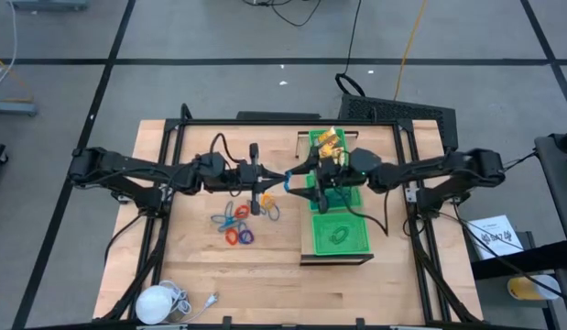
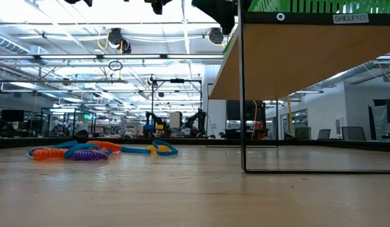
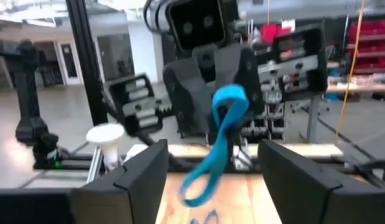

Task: Pick & Place Office Desk Supplies
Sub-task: Put the blue rubber band into the middle green bin, then put the orange spring keychain into the bottom green bin

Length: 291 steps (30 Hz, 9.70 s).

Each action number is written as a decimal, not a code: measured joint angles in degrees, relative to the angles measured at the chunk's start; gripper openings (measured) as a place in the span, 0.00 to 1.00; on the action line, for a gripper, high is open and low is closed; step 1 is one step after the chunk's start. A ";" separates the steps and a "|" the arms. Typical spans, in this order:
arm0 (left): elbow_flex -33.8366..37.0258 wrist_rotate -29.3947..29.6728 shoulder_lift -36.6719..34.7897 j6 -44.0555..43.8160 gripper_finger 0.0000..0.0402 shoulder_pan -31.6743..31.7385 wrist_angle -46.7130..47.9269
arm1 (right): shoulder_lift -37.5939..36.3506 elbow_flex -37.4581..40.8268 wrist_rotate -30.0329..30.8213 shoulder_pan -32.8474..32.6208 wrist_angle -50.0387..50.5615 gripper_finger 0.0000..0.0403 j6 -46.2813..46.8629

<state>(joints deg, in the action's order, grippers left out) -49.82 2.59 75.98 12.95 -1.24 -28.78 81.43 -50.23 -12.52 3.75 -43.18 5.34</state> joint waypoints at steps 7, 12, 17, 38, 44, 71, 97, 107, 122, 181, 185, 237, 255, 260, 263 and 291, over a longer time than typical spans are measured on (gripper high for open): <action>0.00 -0.02 -0.06 -0.12 0.01 0.00 0.10 | 2.53 0.00 0.25 0.00 -3.41 0.51 0.22; 0.00 -0.04 -0.06 -1.00 0.01 0.02 0.20 | 3.69 0.00 0.25 0.00 -3.89 0.43 0.20; 0.00 -0.02 -0.06 -1.40 0.03 0.02 0.07 | 3.56 0.04 0.25 0.00 -4.18 0.32 -0.23; 0.00 0.49 -0.07 -4.47 0.03 0.02 0.18 | 3.58 0.04 0.23 0.01 -3.67 0.01 -3.86; 0.00 4.01 -0.08 -7.38 0.27 -0.20 0.28 | 3.58 0.04 0.23 0.00 -3.30 0.01 -4.46; 15.51 10.82 -16.93 -14.73 0.62 2.19 7.86 | -26.97 0.08 -2.47 -1.67 43.25 0.00 -7.56; 25.75 10.93 -16.20 -22.24 0.61 4.22 -2.88 | -30.23 6.42 5.28 -3.09 47.70 0.01 -8.00; 25.75 10.93 -16.21 -22.27 0.61 4.22 -4.04 | -30.23 6.42 5.25 -3.09 47.73 0.07 -7.98; 25.75 10.93 -16.21 -22.16 0.61 4.22 -4.10 | -30.23 6.44 5.23 -3.09 47.74 0.32 -7.18; 25.62 -3.89 4.94 -56.76 0.49 -1.55 24.23 | -30.21 6.44 5.21 -3.09 47.76 0.40 -10.56; 25.68 -3.46 5.03 -56.62 0.29 -1.46 24.45 | -30.21 6.44 5.21 -3.10 47.78 0.40 -10.56; 2.72 -23.18 3.47 -26.38 0.06 1.74 -2.22 | -16.63 6.49 4.99 -3.08 17.92 0.40 -12.09; -9.66 -28.28 12.03 -21.23 0.09 3.19 6.45 | -10.56 6.46 -2.85 -3.65 9.54 0.38 -12.17; -9.66 -28.28 12.03 -21.64 0.09 3.15 6.40 | -10.56 6.46 -2.79 -3.65 8.71 0.37 -13.67; -9.66 -28.28 12.03 -21.87 0.08 3.15 6.41 | -10.56 6.46 -2.81 -3.67 8.44 0.31 -14.34; -9.60 -22.50 4.57 -17.97 0.53 4.05 10.50 | -12.32 6.42 -2.64 -3.67 10.64 0.03 -17.74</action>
<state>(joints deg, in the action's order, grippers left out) -59.42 -19.91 80.55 -5.02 2.81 -18.28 69.12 -43.81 -15.16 0.08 -32.54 -12.40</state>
